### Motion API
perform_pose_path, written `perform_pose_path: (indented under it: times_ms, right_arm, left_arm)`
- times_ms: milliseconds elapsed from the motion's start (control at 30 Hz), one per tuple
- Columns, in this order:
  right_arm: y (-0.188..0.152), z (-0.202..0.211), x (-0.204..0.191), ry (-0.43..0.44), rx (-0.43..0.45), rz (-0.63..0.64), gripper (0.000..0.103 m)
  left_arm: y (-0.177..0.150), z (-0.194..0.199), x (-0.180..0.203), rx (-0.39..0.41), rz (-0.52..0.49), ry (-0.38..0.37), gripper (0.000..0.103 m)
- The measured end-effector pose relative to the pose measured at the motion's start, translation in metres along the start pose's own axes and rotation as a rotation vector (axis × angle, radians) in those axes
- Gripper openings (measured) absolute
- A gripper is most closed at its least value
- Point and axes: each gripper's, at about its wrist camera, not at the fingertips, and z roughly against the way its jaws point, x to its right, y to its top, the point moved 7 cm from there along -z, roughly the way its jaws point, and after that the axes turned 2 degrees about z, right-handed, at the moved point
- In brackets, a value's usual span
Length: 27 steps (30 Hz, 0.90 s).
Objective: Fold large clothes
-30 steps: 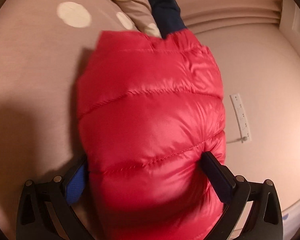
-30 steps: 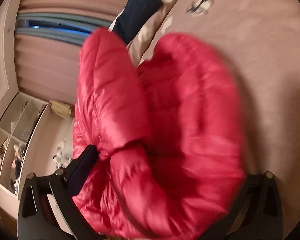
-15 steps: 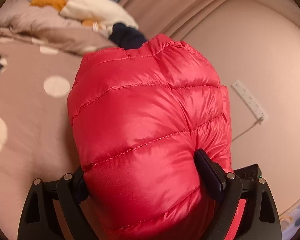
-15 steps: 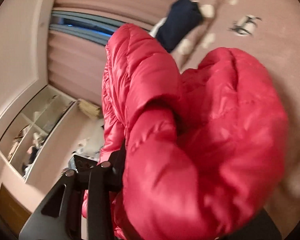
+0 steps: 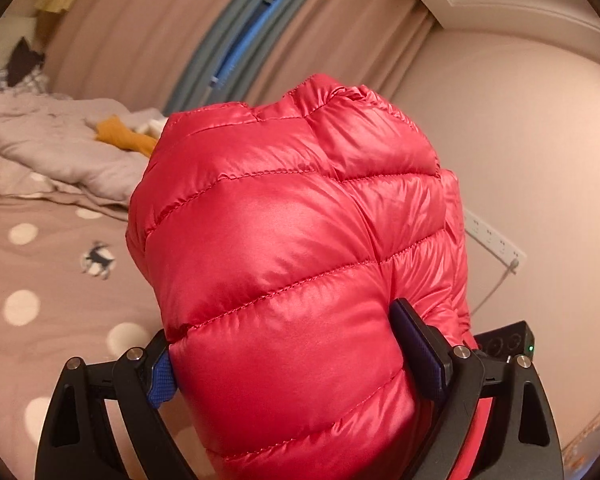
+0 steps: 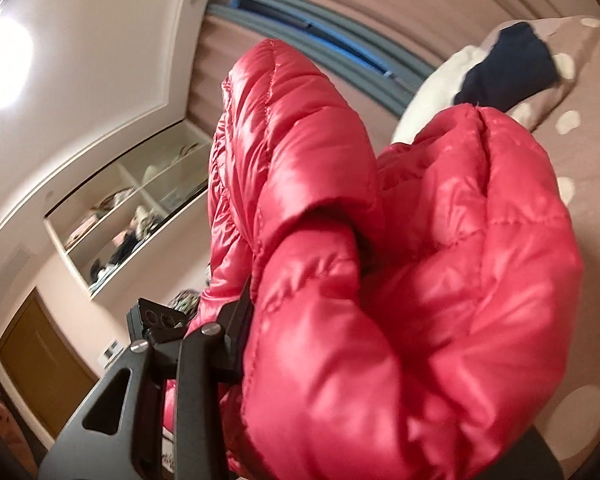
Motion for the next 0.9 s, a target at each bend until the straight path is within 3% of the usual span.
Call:
perform_pose_path:
  times_ms: [233, 400, 500, 600, 700, 733, 800, 900]
  right_arm:
    - [-0.018, -0.033, -0.032, 0.064, -0.041, 0.042, 0.04]
    - [-0.001, -0.058, -0.012, 0.06, -0.054, 0.054, 0.041]
    - [0.016, -0.085, 0.026, 0.006, -0.064, 0.041, 0.041]
    - [0.028, -0.123, 0.084, -0.122, -0.069, 0.02, 0.041]
    - [0.013, -0.159, 0.17, -0.313, -0.154, -0.054, 0.041]
    - [-0.005, -0.17, 0.21, -0.398, -0.223, -0.097, 0.041]
    - [-0.034, -0.177, 0.254, -0.476, -0.305, -0.113, 0.044]
    - [-0.04, -0.172, 0.263, -0.452, -0.266, -0.087, 0.05]
  left_arm:
    - [0.01, 0.028, -0.028, 0.044, 0.032, 0.019, 0.092]
    - [0.042, -0.003, -0.055, 0.044, 0.019, 0.081, 0.094]
    - [0.063, -0.052, -0.09, 0.033, -0.03, 0.129, 0.094]
    - [0.063, -0.123, -0.147, -0.026, -0.048, 0.17, 0.095]
    - [0.013, -0.198, -0.229, -0.252, 0.056, 0.315, 0.095]
    - [-0.006, -0.21, -0.249, -0.292, 0.077, 0.355, 0.103]
    - [-0.025, -0.211, -0.267, -0.218, 0.102, 0.302, 0.103]
    - [-0.027, -0.205, -0.269, -0.217, 0.147, 0.257, 0.103]
